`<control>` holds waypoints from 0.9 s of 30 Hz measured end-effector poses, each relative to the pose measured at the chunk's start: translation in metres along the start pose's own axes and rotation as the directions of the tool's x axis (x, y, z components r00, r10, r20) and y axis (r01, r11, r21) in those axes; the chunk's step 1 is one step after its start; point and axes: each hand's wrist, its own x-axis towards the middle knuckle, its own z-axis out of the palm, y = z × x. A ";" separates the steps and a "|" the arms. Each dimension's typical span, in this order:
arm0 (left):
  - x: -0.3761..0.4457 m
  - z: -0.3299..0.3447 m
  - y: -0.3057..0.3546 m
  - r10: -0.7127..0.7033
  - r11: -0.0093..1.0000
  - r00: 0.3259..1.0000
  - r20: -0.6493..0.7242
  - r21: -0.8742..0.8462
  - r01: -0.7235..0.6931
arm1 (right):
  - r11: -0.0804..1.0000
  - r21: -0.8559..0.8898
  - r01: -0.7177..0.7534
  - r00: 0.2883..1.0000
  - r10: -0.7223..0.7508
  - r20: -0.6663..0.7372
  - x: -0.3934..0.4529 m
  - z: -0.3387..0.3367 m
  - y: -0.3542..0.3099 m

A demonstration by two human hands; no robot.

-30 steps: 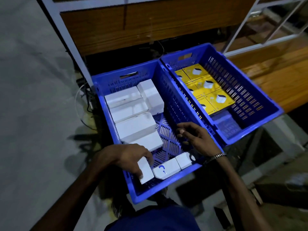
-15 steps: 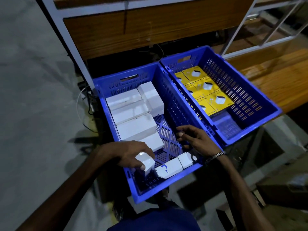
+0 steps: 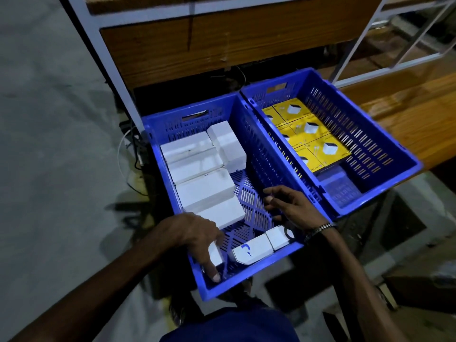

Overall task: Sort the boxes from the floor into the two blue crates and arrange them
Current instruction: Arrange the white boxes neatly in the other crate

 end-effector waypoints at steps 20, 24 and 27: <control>-0.084 -0.046 -0.061 -0.223 0.449 0.745 -0.628 -0.745 -0.494 | 0.973 -0.108 0.204 0.978 -0.207 -0.017 -0.020 0.016 -0.033; -0.041 -0.031 -0.027 -0.407 -0.086 0.830 -0.382 -0.888 -0.452 | 0.960 0.126 0.249 0.968 -0.243 -0.060 -0.035 0.026 -0.056; -0.024 -0.022 -0.013 -0.376 -0.242 0.863 -0.338 -0.863 -0.443 | 0.966 0.018 0.260 0.966 -0.260 0.004 -0.036 0.028 -0.060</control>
